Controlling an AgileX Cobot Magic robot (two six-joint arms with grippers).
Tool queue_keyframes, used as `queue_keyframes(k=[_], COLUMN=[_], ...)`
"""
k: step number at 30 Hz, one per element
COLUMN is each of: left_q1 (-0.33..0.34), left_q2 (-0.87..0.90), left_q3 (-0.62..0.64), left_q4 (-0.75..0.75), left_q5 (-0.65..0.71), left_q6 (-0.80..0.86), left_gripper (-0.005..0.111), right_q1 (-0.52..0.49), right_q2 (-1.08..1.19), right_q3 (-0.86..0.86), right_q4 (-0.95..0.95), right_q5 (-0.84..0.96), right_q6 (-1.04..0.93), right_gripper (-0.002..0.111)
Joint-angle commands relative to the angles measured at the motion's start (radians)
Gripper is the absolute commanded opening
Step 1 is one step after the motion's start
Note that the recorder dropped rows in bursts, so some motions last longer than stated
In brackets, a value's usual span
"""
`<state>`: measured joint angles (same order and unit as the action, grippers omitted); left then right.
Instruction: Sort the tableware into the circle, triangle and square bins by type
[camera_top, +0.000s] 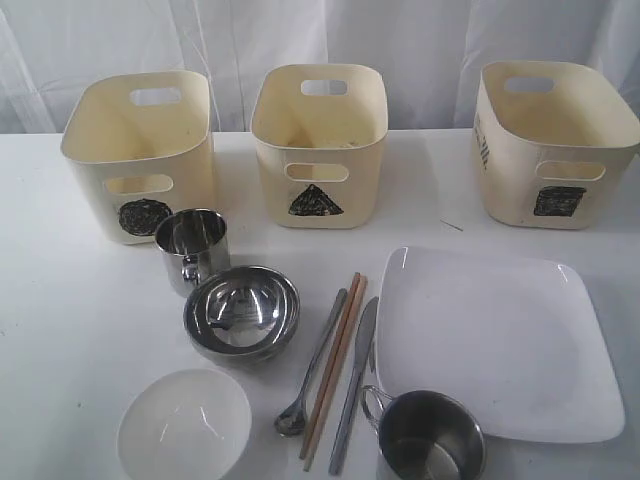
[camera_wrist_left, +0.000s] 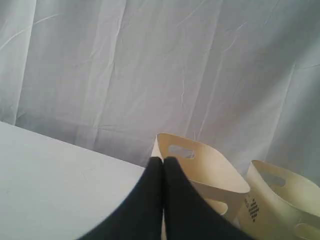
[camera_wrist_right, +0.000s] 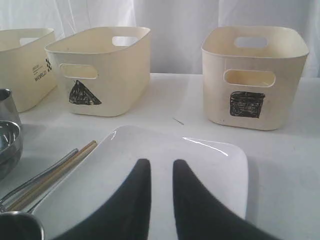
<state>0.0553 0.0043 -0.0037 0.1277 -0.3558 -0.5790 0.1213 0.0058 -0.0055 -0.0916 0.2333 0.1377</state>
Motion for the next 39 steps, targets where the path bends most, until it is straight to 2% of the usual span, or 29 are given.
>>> queue_keyframes(k=[1,4,6,9,12,16,24,28,32,39], left_q1=[0.001,0.001,0.001,0.001,0.001,0.001,0.001,0.001,0.001,0.001], left_q2=[-0.004,0.02,0.085,0.234,0.403,0.592,0.806,0.847,0.847,0.847], left_q3=[-0.046,-0.132,-0.19,-0.284,-0.404,-0.519,-0.662,-0.684,-0.684,-0.684], left_q4=[0.277,0.615,0.877,1.268,1.617,1.617,1.617,1.617,1.617,1.617], left_q5=[0.02,0.115,0.119,-0.011,-0.151,-0.247,-0.25,-0.233,-0.172,-0.221], left_q6=[-0.268,-0.611,-0.878,-1.236,-1.523,-1.488,-1.436,-1.427,-1.351,-1.254], left_gripper=[0.0,0.0,0.0,0.0,0.0,0.0,0.0,0.0,0.0,0.0], right_q1=[-0.003,-0.003,-0.003,-0.003,-0.003,-0.003,-0.003,-0.003,-0.003,-0.003], right_q2=[-0.006,-0.006,-0.006,-0.006,-0.006,-0.006,-0.006,-0.006,-0.006,-0.006], right_q3=[0.006,0.006,0.006,0.006,0.006,0.006,0.006,0.006,0.006,0.006], right_q4=[-0.005,-0.005,-0.005,-0.005,-0.005,-0.005,-0.005,-0.005,-0.005,-0.005], right_q5=[-0.004,-0.004,-0.004,-0.004,-0.004,-0.004,-0.004,-0.004,-0.004,-0.004], right_q6=[0.006,0.006,0.006,0.006,0.006,0.006,0.018,0.02,0.02,0.02], right_gripper=[0.016,0.016,0.016,0.016,0.016,0.016,0.016,0.016,0.016,0.016])
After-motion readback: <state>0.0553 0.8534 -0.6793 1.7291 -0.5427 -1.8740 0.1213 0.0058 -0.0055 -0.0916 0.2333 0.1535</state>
